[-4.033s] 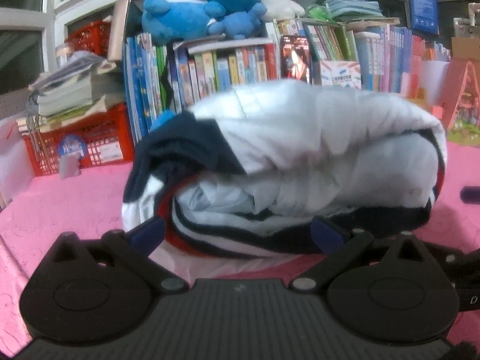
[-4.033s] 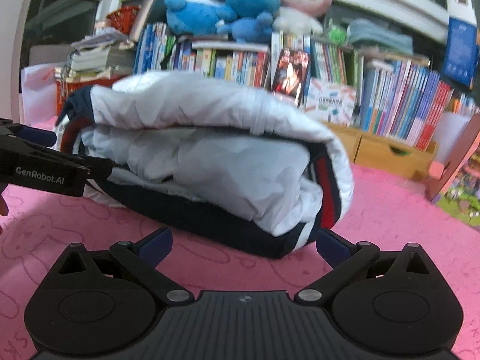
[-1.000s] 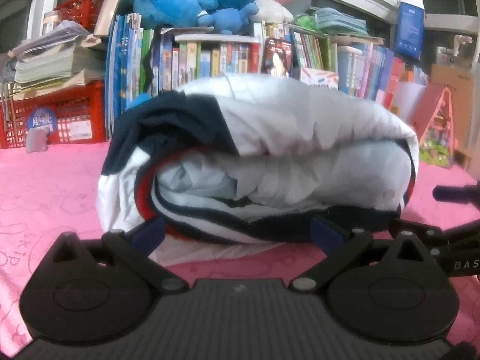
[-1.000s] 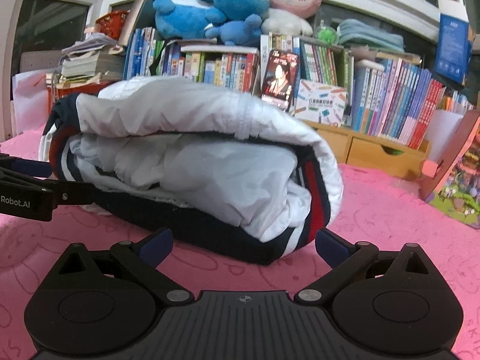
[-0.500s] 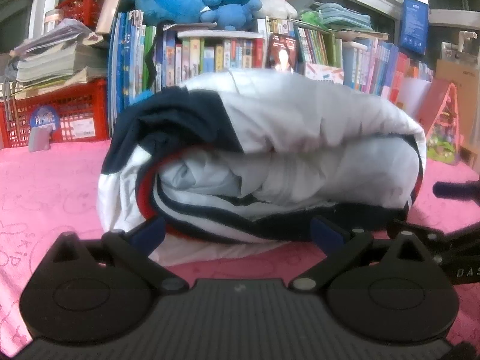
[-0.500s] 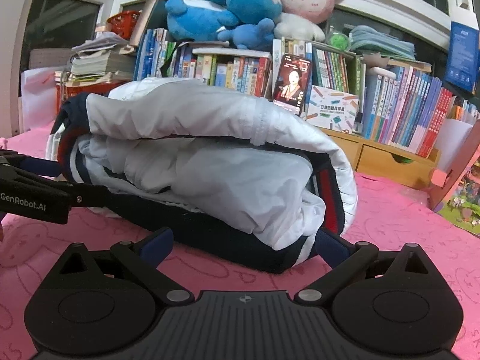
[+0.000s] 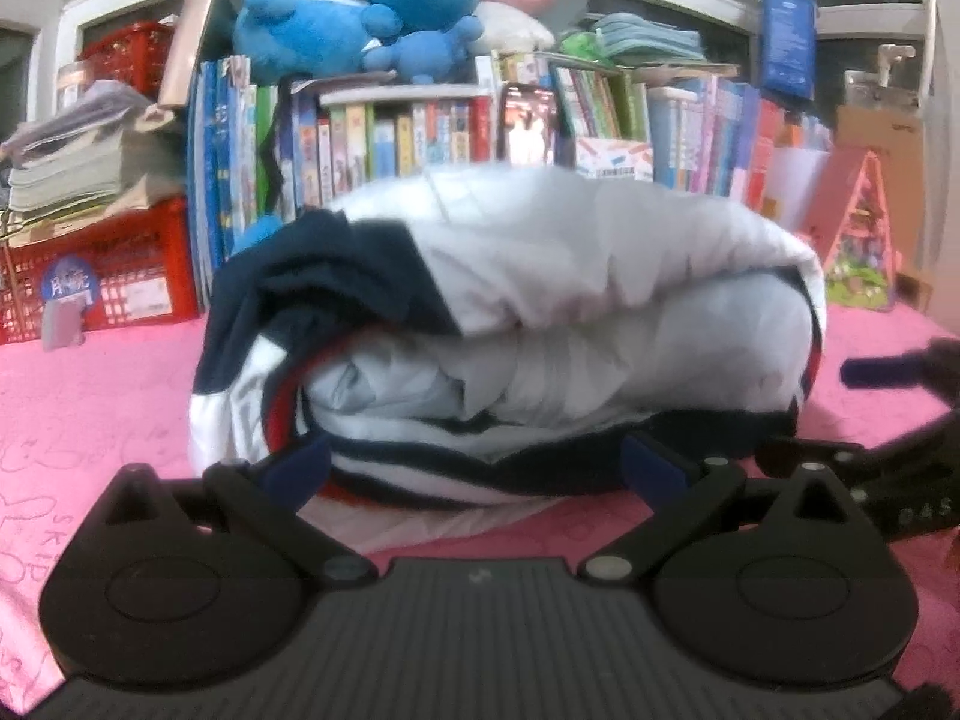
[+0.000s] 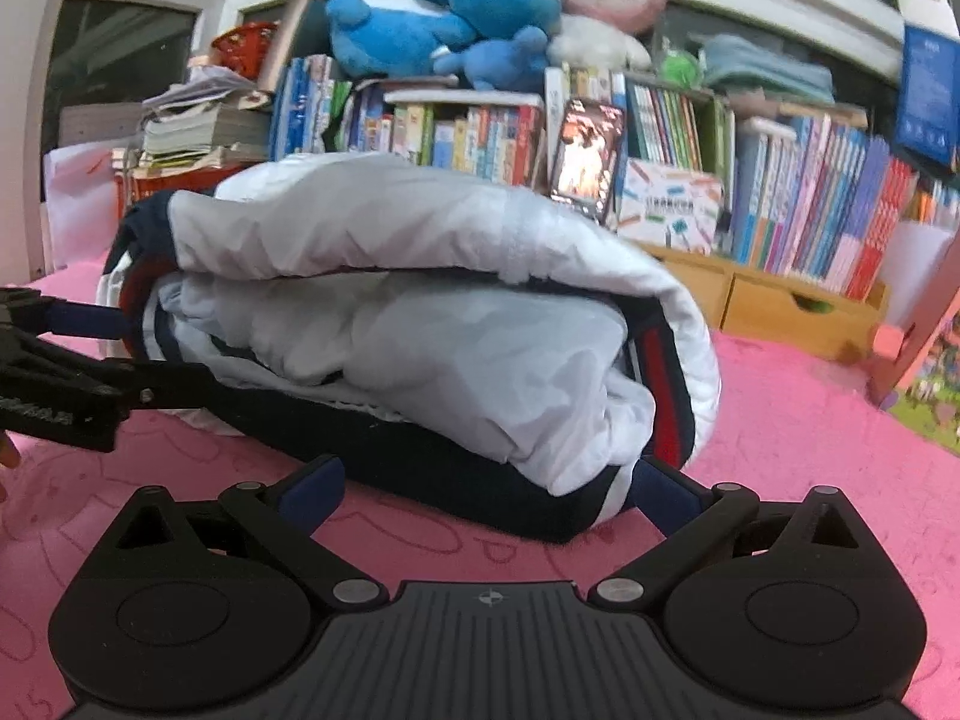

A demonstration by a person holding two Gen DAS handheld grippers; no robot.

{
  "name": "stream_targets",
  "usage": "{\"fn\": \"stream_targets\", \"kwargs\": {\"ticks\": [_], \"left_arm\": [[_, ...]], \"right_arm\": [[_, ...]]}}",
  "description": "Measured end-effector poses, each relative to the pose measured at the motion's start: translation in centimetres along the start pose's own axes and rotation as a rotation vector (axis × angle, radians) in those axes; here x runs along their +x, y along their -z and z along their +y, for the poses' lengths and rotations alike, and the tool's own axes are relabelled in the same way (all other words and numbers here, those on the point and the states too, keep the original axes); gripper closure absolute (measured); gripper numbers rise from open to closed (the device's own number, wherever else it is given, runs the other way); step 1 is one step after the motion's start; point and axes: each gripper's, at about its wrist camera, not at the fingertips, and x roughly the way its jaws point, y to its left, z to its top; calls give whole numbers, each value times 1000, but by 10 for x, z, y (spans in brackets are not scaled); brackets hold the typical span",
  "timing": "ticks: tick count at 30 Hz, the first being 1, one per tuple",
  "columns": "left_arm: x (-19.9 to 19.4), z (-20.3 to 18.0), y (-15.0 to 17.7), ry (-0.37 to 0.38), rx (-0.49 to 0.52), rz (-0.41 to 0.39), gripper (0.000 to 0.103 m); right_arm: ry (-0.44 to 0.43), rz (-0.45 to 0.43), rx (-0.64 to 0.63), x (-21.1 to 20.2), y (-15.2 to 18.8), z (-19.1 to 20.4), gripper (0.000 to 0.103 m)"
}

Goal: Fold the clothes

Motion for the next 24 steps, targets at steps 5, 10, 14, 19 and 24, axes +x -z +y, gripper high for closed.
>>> {"fn": "stream_targets", "kwargs": {"ticks": [5,10,14,19,24], "left_arm": [[4,2,4,-7,-32,22,0],[2,7,6,4,-64,16,0],[1,8,4,-10,-62,9,0],[7,11,-10,-53,-13,-10,0],[21,6,-16,-107,56,-3,0]], "right_arm": [[-48,79,101,4,3,-10,0],[-73,91,103,6,6,-7,0],[-56,109,57,6,7,3,0],[34,134,22,7,15,16,7],[22,60,15,-8,11,15,7]]}}
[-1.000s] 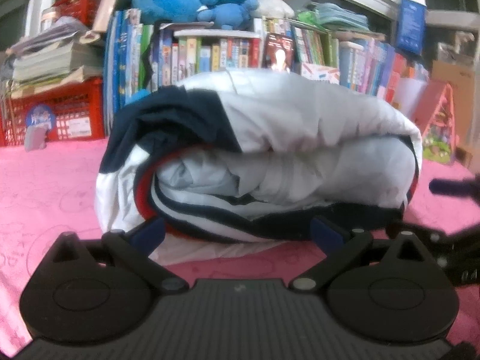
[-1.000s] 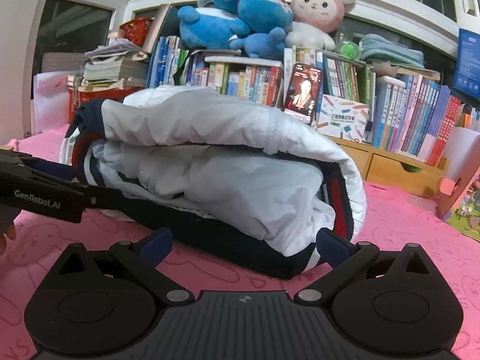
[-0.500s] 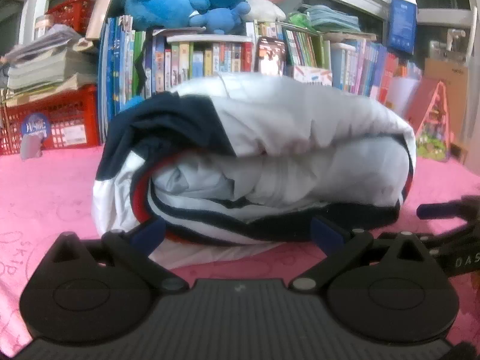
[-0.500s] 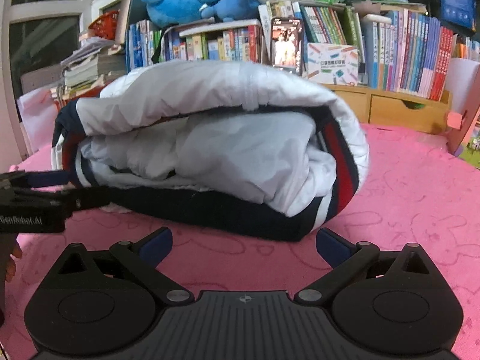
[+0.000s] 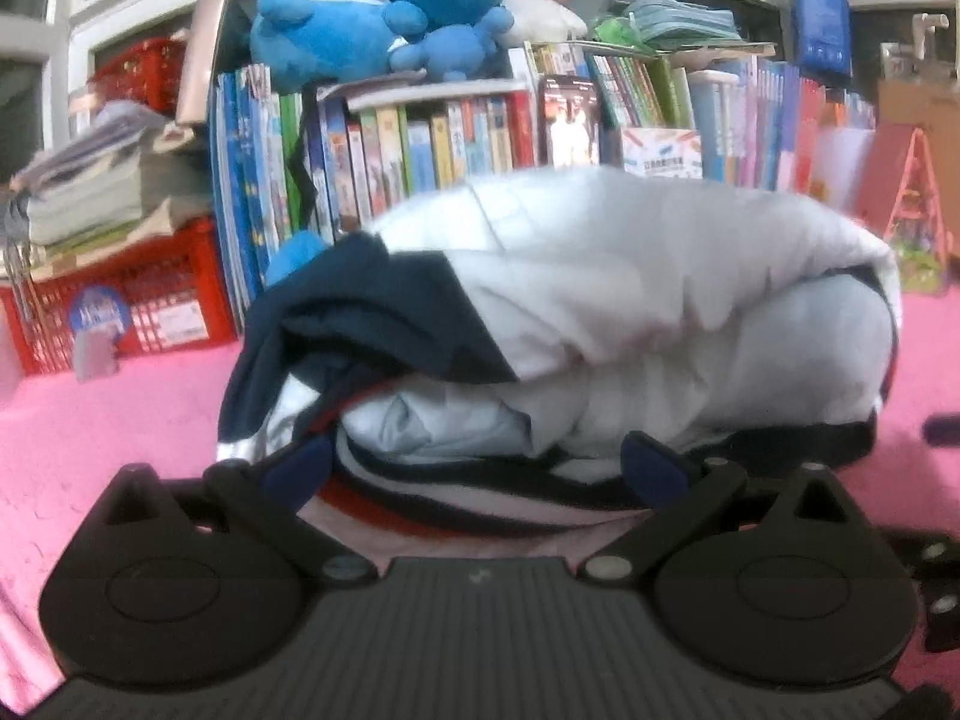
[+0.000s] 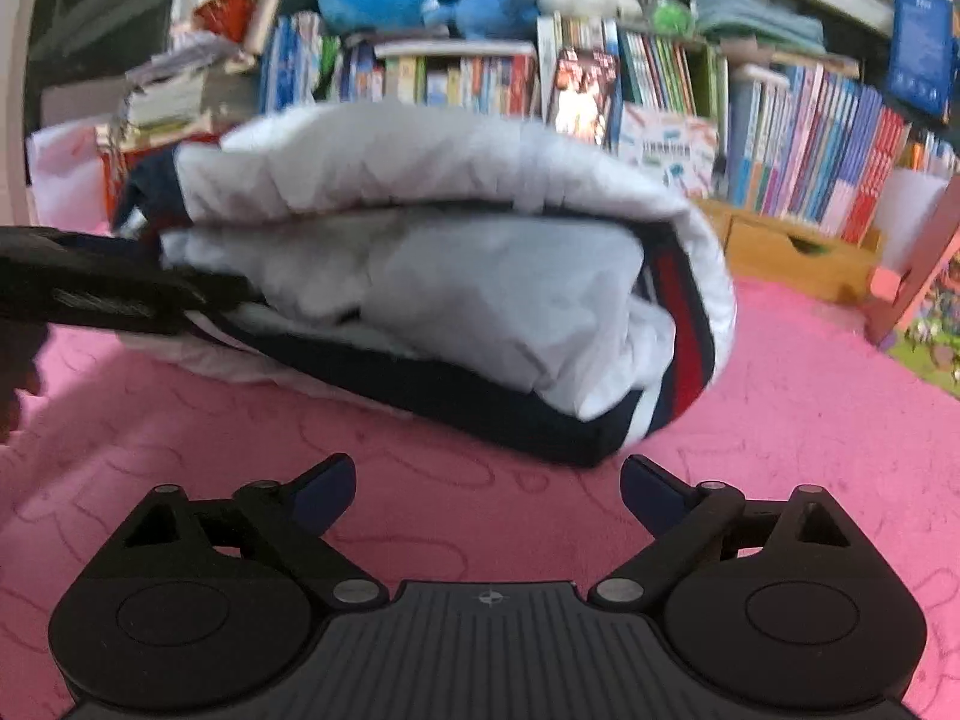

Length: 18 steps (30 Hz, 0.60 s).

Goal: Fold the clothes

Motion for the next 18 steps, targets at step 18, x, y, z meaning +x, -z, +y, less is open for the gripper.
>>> {"fn": "stream_targets", "kwargs": {"ticks": [18], "left_arm": [[16,51,-54,-204,22,-151,0]], "right_arm": [[360,-241,-116,65,-107,-59,13]]}}
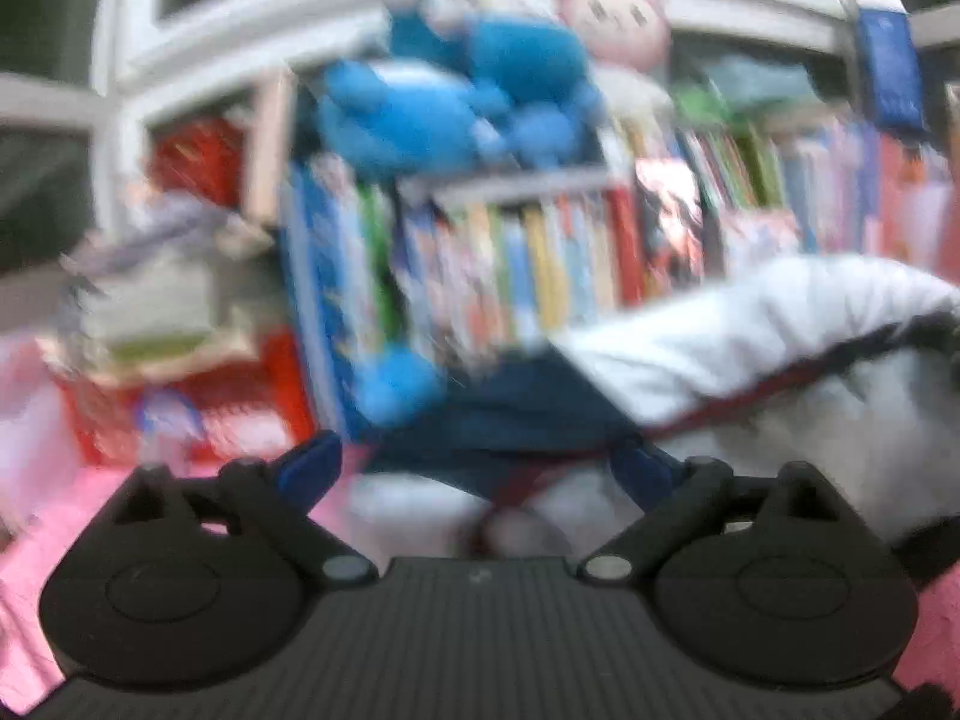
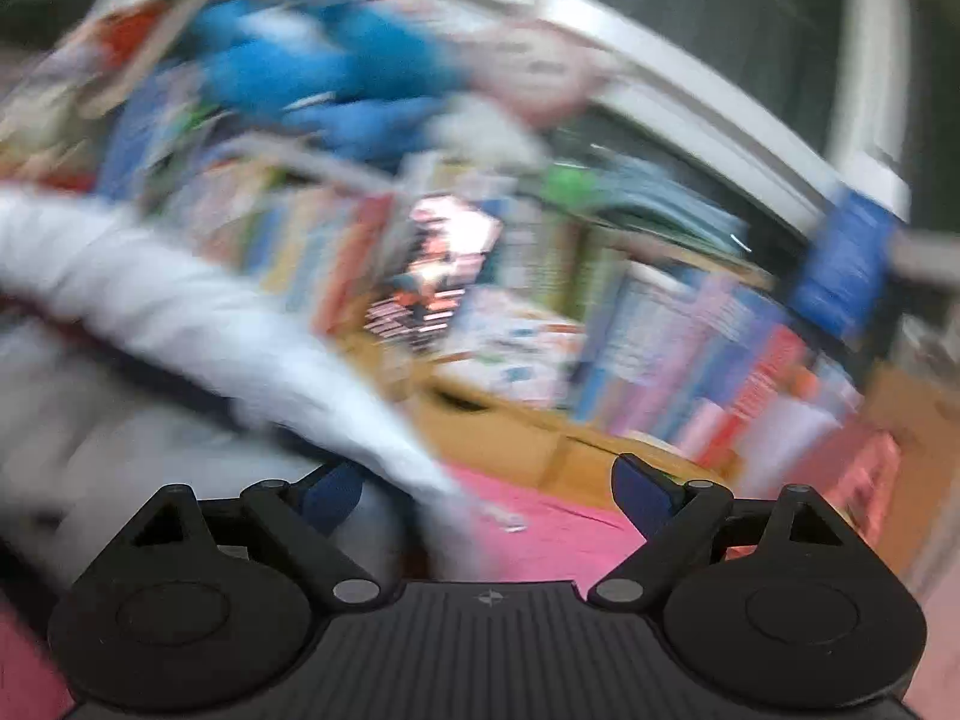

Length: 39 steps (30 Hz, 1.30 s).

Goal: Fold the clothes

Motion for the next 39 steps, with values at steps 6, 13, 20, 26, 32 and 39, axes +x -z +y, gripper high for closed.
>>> {"fn": "stream_targets", "kwargs": {"ticks": [6,13,20,26,32,39], "left_arm": [[-18,9,3,77,3,16,0],[-6,-49,32,167,241,79,0],[10,2,5,93,71,82,0],[-41,24,-8,233,13,17,0],[-69,49,-10,519,-203,-43,0],[-47,85,21,257,-287,55,0]], "right_arm": [[0,16,-3,5,20,-16,8],[-62,88,-101,23,41,17,9],[-12,-36,29,-12,28,-24,9],[-97,-81,120,-54,24,-62,7],[-77,169,212,3,28,-76,9],[-211,70,196,-55,50,-93,11]]}}
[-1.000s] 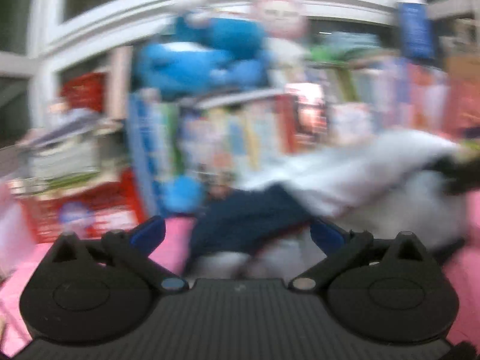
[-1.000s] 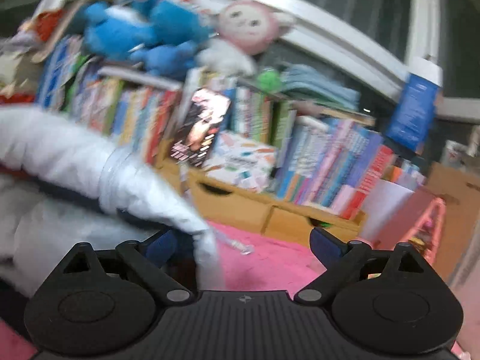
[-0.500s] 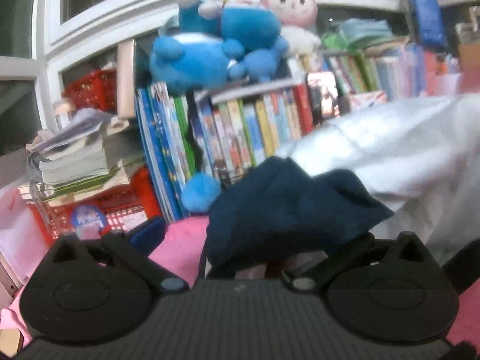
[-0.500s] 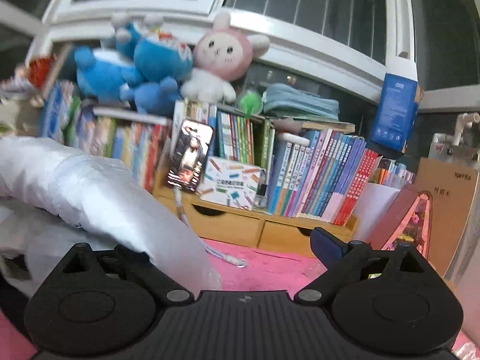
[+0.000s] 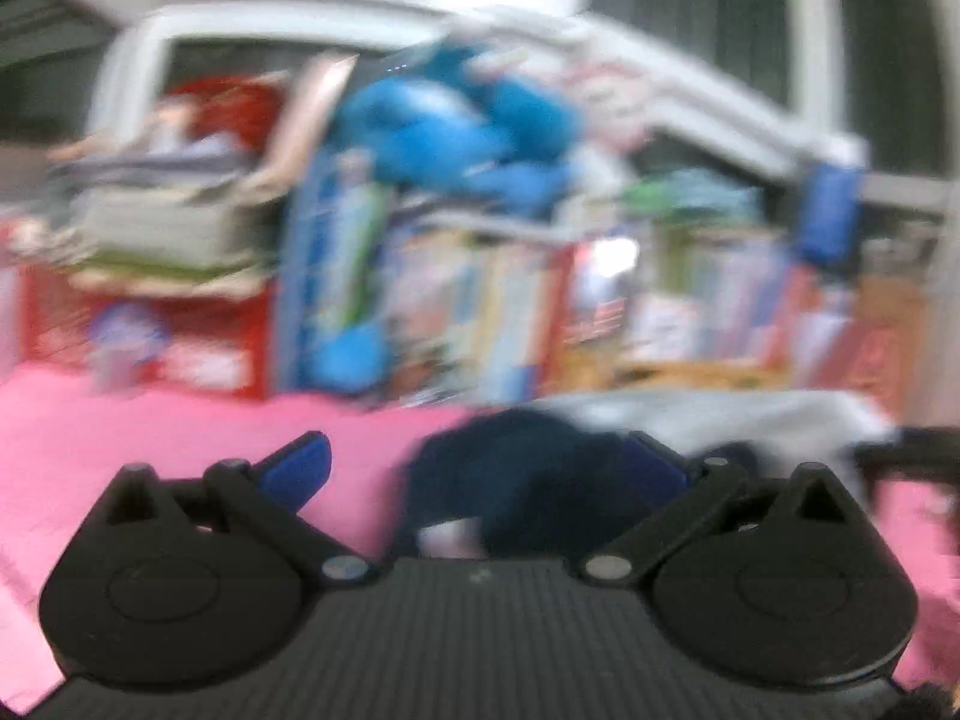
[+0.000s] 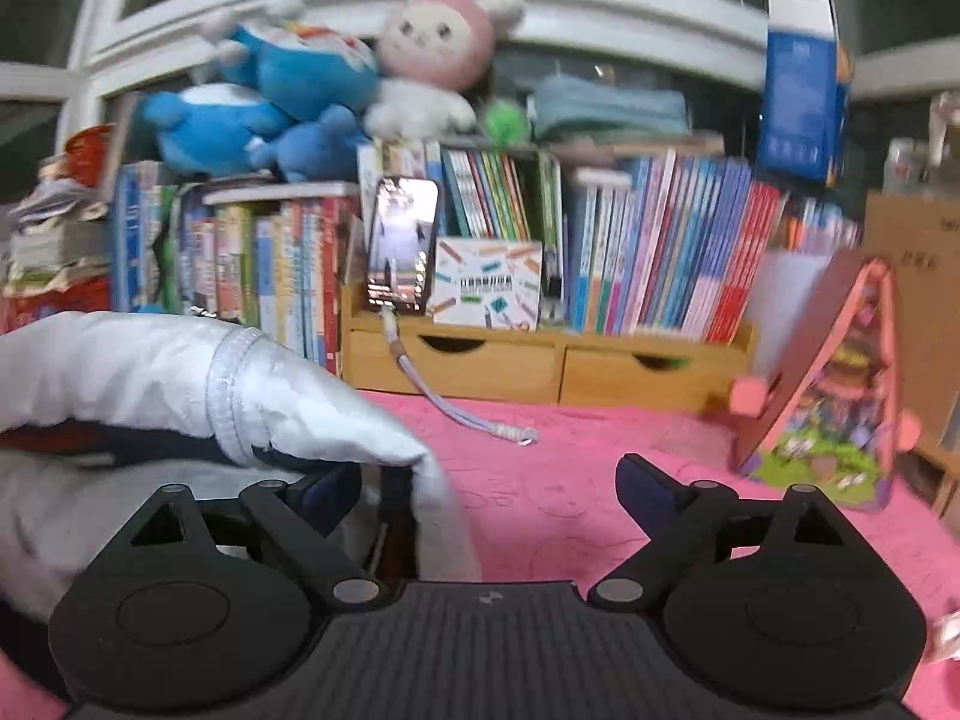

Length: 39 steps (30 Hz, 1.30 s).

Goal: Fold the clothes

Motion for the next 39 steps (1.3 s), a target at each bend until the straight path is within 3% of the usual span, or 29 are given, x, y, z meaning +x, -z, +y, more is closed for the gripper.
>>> {"fn": "stream_targets", "kwargs": {"ticks": [5,9,10,12,19,24,29,33,39], "left_arm": [[37,11,26,-96,13,105,0],[69,11,43,-109,9,184,0],[74,10,45,-112,5,196,0],[78,13,48,-116,-16,204,0],[85,29,58,-130,-57,260,0],[96,33,59,-138,-60,322,0],[107,20,60,-175,40,364,0],[109,19,61,-171,59,373,0],[110,18,61,-172,65,377,0]], "right_arm": [[-327,-53,140,-55,7,-13,20],[-544,41,28,-58,15,39,31],[-574,78,-23,-53,19,58,40],[-608,130,-104,-39,26,95,49],[-737,258,-152,22,32,204,48],[-863,355,-149,34,40,238,48],[-945,300,-314,-25,53,240,47],[-924,199,-502,-84,64,235,40],[-1037,222,-355,-106,57,186,36]]}}
